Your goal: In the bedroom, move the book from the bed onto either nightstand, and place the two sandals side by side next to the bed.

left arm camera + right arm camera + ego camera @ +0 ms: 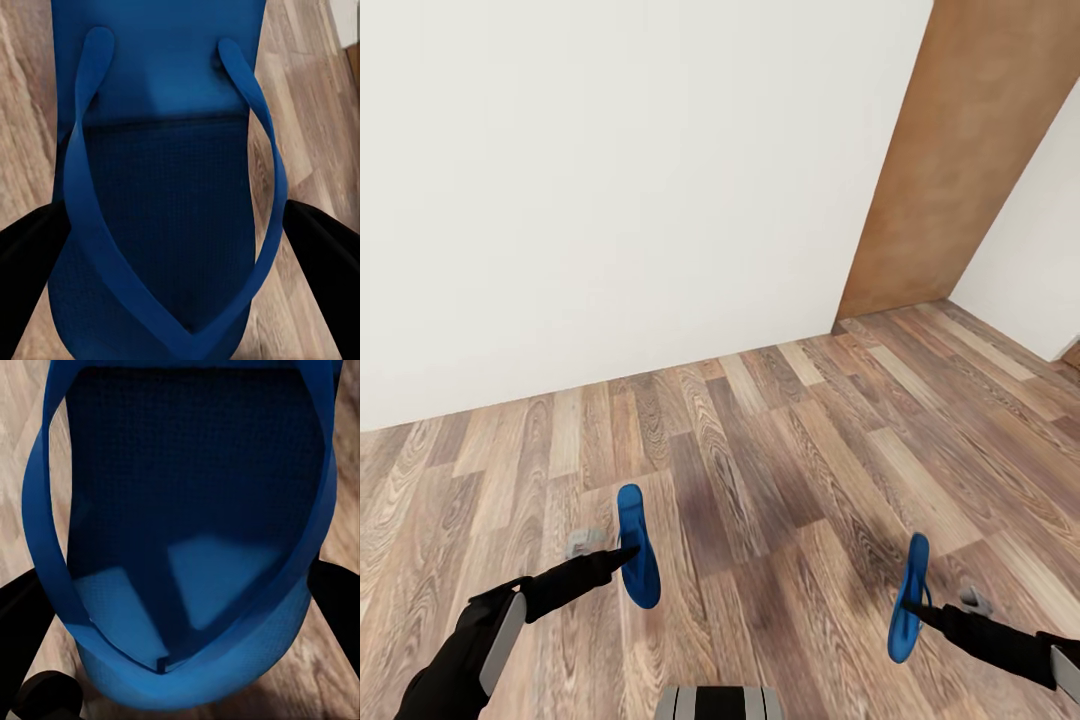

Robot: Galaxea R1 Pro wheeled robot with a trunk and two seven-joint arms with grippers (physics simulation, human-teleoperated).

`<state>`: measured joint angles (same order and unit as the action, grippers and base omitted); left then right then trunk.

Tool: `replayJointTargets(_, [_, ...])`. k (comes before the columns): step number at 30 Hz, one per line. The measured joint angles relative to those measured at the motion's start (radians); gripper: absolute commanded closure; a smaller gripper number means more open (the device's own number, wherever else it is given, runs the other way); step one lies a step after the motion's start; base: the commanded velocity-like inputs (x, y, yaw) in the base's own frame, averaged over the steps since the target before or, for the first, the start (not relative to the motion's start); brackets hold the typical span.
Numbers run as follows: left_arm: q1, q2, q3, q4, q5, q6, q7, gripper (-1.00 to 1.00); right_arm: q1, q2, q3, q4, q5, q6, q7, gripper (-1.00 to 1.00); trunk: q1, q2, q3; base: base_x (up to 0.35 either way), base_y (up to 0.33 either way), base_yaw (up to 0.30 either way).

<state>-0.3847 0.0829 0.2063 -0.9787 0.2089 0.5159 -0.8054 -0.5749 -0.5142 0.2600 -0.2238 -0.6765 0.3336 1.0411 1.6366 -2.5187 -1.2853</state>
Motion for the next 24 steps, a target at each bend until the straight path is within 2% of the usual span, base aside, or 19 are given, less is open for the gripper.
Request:
replayJointTargets(8, [0.000, 0.000, 0.000, 0.001, 0.000, 0.000, 0.000, 1.00, 0.000, 0.000, -0.014, -0.023, -0.001, 0.028, 0.002, 1.00, -0.004, 0.002, 0.031, 0.000, 0.000, 0.000])
replayJointTargets(11, [0.000, 0.000, -0.001, 0.002, 0.000, 0.000, 0.000, 1.00, 0.000, 0.001, -0.016, -0.110, -0.004, 0.081, 0.003, 1.00, -0.005, 0.003, 0.043, 0.000, 0.000, 0.000])
replayJointTargets(15, [0.000, 0.000, -0.001, 0.002, 0.000, 0.000, 0.000, 1.00, 0.000, 0.001, -0.014, -0.186, -0.001, 0.103, 0.002, 1.00, -0.007, 0.004, 0.058, 0.000, 0.000, 0.000])
replayJointTargets(24, [0.000, -0.003, -0.002, 0.002, 0.000, 0.000, 0.000, 1.00, 0.000, 0.008, -0.011, -0.197, 0.005, 0.097, -0.003, 1.00, -0.011, 0.006, 0.093, 0.000, 0.000, 0.000])
